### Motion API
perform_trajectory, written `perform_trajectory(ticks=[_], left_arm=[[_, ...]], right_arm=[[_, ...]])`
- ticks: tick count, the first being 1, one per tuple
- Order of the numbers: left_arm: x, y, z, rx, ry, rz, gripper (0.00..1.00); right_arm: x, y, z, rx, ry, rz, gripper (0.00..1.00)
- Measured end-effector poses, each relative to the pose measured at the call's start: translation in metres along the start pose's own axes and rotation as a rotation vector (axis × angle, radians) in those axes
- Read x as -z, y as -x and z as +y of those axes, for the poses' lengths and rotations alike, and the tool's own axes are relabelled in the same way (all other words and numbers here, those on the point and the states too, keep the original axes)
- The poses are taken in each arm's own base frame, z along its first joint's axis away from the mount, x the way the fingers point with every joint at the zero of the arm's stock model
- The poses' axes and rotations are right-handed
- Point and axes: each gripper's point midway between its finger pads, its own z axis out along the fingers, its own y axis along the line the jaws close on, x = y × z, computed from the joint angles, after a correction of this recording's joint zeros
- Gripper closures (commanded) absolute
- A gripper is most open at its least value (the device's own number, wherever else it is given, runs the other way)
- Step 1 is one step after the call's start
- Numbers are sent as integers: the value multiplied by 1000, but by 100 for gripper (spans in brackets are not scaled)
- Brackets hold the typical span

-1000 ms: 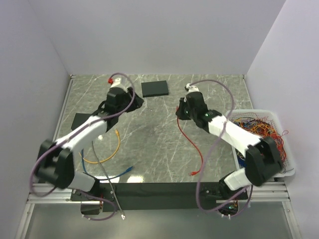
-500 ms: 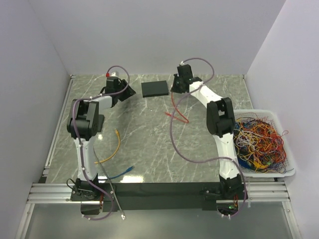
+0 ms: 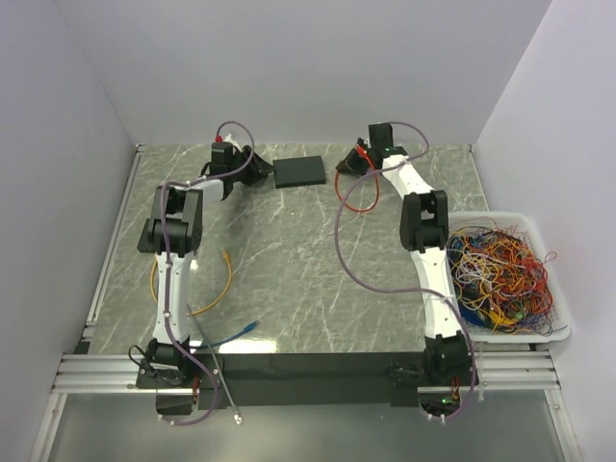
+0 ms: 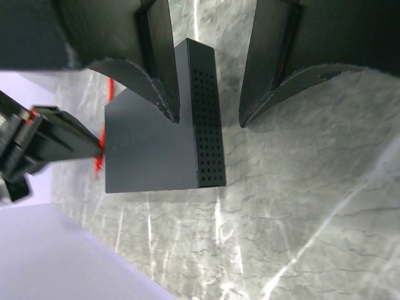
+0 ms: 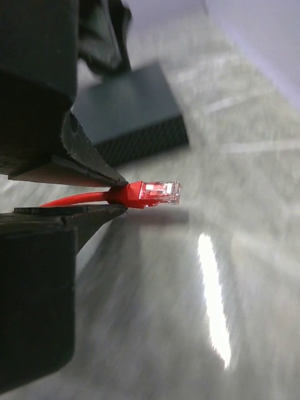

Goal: Insert the plug into the switch port

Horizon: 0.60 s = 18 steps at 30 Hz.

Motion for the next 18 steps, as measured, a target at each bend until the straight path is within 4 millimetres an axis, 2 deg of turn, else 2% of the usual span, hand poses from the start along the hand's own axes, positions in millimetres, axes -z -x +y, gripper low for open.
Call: perform_trajectory(ticks=[3,8,13,18], left_arm=[[-3,-3,-2,13,-28,10,50],[-3,-7,-7,20,-50,25,51],[-1,-2,-2,18,-46,14,51],[9,-12,-2,9,-55,0,52]], right_arm=[[-15,-10,18,-58,94,40,100],[-24,-33,43,-95,167,98,100],[-26,-40,47,-109,185,116,100],[-26,-45,45,-102,216,116,100]])
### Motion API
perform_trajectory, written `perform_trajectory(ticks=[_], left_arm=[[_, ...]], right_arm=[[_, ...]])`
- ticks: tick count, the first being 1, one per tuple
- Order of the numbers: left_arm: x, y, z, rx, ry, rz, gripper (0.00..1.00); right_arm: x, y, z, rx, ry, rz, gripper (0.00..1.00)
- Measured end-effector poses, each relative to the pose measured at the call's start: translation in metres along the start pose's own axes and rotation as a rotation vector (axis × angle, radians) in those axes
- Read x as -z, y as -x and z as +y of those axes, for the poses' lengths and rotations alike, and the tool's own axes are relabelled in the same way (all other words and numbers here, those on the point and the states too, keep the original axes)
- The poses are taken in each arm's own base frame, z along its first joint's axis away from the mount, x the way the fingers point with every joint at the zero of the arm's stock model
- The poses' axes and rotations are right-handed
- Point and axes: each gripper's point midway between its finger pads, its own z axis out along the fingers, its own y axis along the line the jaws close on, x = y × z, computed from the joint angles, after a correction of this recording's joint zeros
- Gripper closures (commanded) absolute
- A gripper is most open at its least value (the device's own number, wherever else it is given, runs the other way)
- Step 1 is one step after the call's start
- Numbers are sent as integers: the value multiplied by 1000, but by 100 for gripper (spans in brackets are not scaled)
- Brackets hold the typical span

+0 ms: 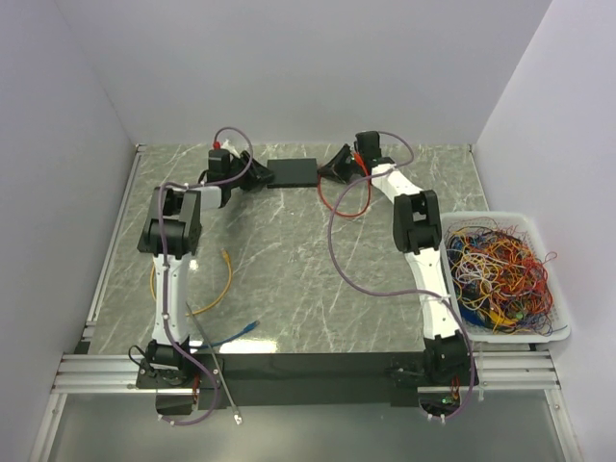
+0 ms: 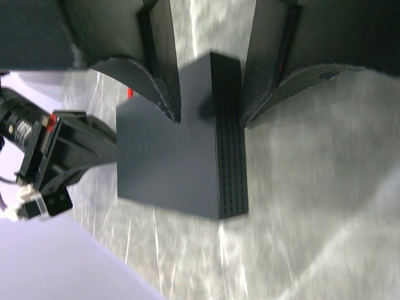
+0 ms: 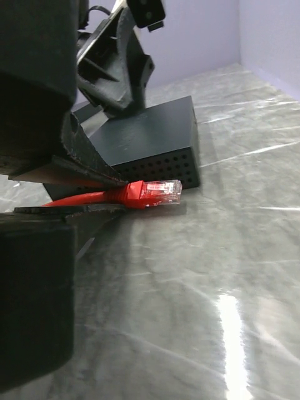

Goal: Insert the plug into the switch port

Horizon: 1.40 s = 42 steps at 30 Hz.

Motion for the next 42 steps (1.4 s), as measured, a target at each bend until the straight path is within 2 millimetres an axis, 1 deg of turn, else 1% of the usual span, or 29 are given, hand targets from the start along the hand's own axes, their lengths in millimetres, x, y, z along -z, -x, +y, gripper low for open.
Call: perform_trajectory(ticks=[3,11,17,22,26,30,32,34,36,37,39,42], left_arm=[[15,-15,-1,3,11,10,54],[59,-69,-10,8,52,48,55],[87,-103,-14,-13,85,36,57],[118,-137,-18,-11,123,41,59],[150,-171,-24,-4,143,71,59],[183,-214,-34,-5,149,149,59],[199,-229,-37,0,162,189,58],[212,-234,-38,-2,187,205,57],[223,-227,-45,-11,199,183,56],[227,-219,-50,-21,200,153,56],[234,-202,-62,-41,192,94,55],[234,-175,-80,-84,189,12,52]], right_arm=[[8,-9,-1,16,-2,7,100],[46,-57,-18,45,-55,52,100],[68,-87,-26,98,-70,23,100],[90,-118,-34,135,-89,-2,100],[110,-144,-41,170,-113,8,100],[124,-163,-44,218,-156,30,100],[129,-174,-45,247,-187,57,100],[136,-183,-45,277,-226,77,100],[147,-188,-46,297,-267,85,100],[152,-189,-44,309,-280,83,100],[164,-181,-40,334,-307,51,100],[183,-168,-33,376,-345,-9,100]])
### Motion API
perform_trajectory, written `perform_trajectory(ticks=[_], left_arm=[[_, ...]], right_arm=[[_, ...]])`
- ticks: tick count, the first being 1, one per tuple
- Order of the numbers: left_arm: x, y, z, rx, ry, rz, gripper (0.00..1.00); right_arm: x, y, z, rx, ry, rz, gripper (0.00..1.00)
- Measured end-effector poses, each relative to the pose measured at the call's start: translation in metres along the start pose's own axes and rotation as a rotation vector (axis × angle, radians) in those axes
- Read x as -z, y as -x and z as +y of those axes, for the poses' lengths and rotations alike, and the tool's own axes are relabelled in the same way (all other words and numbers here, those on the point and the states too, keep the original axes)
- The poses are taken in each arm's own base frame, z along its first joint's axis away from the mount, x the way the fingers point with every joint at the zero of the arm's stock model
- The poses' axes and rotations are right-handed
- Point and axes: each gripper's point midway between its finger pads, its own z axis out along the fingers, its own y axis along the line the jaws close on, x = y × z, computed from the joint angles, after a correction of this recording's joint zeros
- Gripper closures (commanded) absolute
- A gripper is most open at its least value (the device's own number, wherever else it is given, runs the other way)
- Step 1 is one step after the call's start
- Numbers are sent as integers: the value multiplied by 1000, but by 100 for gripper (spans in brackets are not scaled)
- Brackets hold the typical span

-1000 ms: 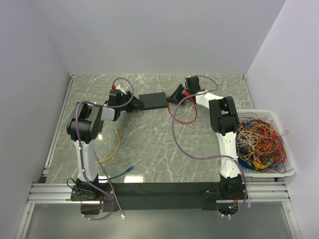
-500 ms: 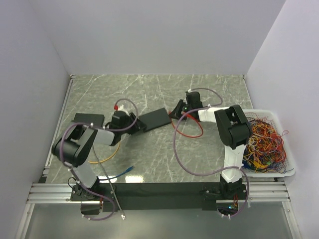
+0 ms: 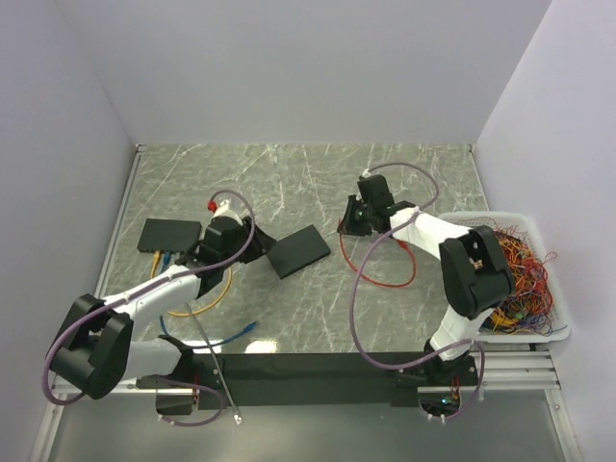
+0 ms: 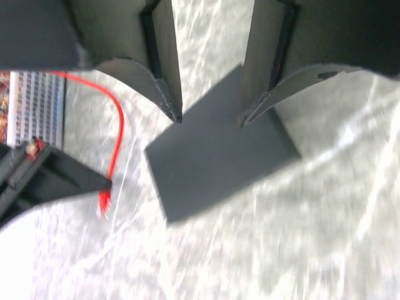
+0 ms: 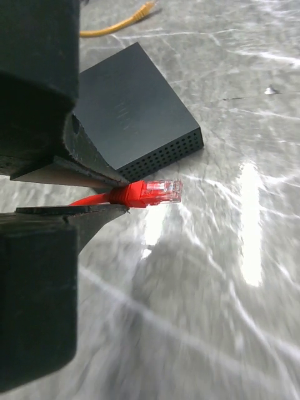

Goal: Insert the plug into the switch port

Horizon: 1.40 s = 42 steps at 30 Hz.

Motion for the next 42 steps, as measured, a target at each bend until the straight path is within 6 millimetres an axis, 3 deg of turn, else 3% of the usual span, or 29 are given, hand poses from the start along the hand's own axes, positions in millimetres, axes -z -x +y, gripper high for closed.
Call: perform_trajectory(ticks=[3,6,10,14,18,23,33,42], left_arm=[[-4,22,-11,-42,4,-55,52],[-20,40,-13,-64,18,-77,55],[-51,54,1,-68,40,-67,56],[-73,48,20,-59,48,-31,57],[-85,39,18,-63,2,2,57],[-94,36,13,-70,-46,11,58],[-98,33,9,-78,-78,22,59],[-103,27,13,-83,-85,36,60]], right_arm=[[16,9,-3,31,-37,-43,100],[25,7,-4,56,-54,-57,100],[30,-34,-1,120,-63,11,100],[29,-83,17,216,-41,106,100],[35,-114,31,283,-14,162,100],[35,-126,38,315,1,179,100],[14,-148,51,384,-29,241,100],[9,-146,60,396,-26,237,100]])
